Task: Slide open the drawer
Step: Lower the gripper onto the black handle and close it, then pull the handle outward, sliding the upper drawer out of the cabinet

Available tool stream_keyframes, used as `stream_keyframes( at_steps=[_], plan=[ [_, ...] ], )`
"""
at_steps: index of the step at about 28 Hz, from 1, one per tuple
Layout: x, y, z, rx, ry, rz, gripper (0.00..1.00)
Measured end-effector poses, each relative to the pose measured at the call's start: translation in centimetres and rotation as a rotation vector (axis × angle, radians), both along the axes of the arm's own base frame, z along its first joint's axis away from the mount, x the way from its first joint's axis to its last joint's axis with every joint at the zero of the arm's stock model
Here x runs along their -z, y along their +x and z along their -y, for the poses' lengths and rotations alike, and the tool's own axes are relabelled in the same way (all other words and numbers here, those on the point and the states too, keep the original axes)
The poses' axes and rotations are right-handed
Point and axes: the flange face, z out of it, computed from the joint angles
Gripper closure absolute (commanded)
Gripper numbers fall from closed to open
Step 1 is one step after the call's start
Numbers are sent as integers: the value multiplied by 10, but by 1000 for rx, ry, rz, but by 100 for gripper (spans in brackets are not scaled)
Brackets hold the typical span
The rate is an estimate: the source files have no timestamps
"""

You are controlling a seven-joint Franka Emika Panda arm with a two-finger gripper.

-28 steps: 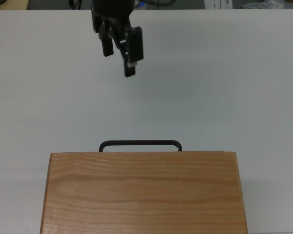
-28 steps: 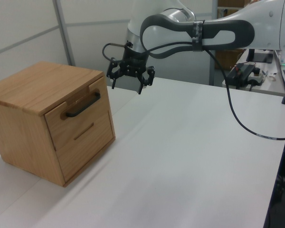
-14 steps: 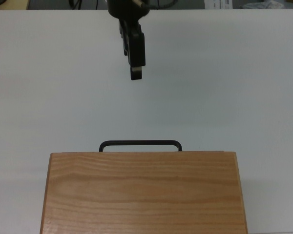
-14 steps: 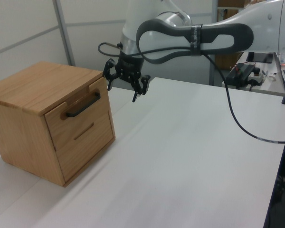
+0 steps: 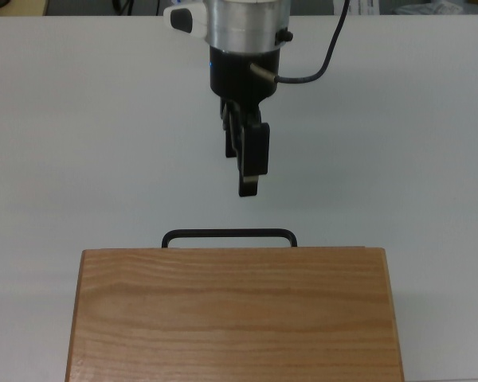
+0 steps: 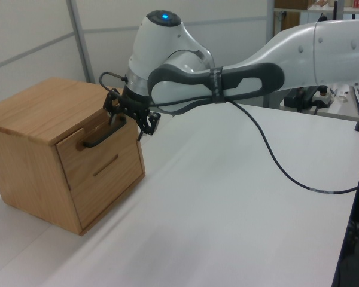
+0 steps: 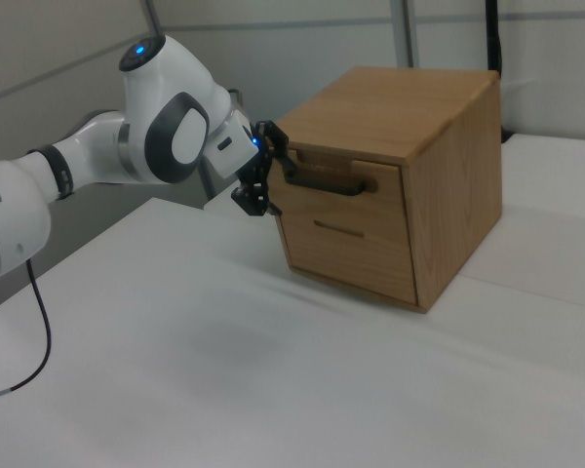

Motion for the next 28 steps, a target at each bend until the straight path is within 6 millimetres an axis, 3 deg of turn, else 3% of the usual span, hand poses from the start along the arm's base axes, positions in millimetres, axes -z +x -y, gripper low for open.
stream_keyframes(
  at_steps=[7,17,22,28],
  plan=[
    [5,15,0,14,-22,35,13],
    [31,34,4,35,-27,47,18],
    [39,43,5,39,-32,47,31],
    [41,47,7,42,-39,51,62]
  ],
)
